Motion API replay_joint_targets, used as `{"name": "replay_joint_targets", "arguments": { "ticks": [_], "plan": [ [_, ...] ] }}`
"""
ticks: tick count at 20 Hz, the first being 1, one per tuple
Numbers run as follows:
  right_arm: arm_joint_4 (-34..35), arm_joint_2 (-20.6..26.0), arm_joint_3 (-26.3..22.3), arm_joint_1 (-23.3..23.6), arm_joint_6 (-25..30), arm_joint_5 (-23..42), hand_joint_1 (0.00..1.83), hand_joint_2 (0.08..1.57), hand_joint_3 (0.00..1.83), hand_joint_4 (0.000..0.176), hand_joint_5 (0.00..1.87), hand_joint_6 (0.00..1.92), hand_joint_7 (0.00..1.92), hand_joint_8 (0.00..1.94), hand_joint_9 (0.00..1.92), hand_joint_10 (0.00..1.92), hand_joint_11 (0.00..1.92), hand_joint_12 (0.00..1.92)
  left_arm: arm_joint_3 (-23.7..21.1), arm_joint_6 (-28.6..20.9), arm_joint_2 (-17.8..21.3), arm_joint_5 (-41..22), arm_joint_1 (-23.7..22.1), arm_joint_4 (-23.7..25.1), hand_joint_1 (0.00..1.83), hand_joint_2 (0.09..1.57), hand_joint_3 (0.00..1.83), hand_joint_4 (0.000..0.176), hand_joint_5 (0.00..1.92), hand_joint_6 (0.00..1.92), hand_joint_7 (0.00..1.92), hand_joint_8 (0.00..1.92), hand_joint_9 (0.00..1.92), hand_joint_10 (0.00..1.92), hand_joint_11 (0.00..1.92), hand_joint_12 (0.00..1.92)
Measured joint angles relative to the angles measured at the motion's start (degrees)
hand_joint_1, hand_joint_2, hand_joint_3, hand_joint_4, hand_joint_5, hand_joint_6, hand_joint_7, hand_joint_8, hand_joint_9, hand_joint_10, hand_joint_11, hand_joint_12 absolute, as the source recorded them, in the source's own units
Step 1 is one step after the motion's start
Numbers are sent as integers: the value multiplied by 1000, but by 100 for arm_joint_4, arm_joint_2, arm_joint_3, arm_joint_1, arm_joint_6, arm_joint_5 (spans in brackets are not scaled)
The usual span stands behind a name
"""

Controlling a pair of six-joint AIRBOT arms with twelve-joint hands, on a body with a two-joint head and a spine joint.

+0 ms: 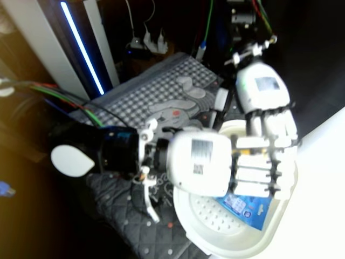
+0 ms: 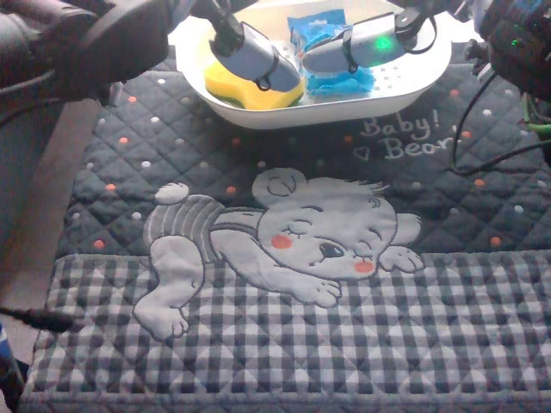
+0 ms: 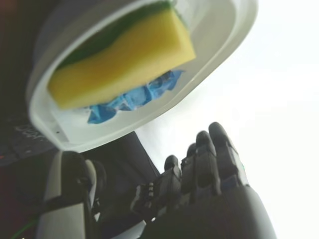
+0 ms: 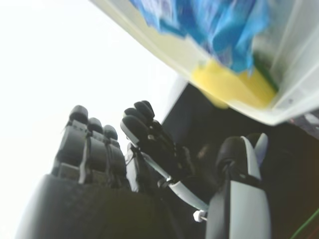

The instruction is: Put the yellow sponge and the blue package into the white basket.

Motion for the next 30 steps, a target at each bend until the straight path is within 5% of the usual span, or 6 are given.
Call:
{"name": "replay_joint_targets", "arguments": {
  "ticks": [6,13,15,20,22,30],
  "plan": [
    [393,1445,-1252,-433,-28,1150,558,892,0,174,24,3,32,13,48,0,2,406,-1482,-11,1381,-1060,439,262,673,957,7,174,42,2,66,13,99,6,0,516],
    [1217,3029,-2852,-2330,-39,2916,653,879,6,176,0,0,0,0,0,0,0,0,-3375,-264,3276,-2719,1626,535,687,934,0,133,80,1,109,6,126,4,0,454],
    [1545,3305,-3163,-2916,-52,3322,711,850,0,176,0,0,0,0,0,0,0,0,-3460,-990,3556,-3265,2159,538,765,896,0,162,103,2,85,1,71,1,0,290],
    [2396,3519,-3762,-4559,-50,4605,850,891,7,176,0,0,0,0,0,0,0,0,-3842,-1939,3842,-4771,3432,463,711,965,0,104,62,2,84,1,126,8,0,478],
    [2865,3613,-3980,-5195,-48,5066,868,850,0,176,7,3,0,0,0,0,0,0,-4057,-1978,3989,-5335,3965,190,603,919,0,152,42,0,92,3,136,5,0,544],
    [3121,3685,-4164,-5525,-46,5657,820,867,9,176,78,28,3,1,0,0,0,0,-4385,-2124,4155,-6773,5189,-619,448,938,0,139,53,2,106,3,131,2,0,643]
  ]
}}
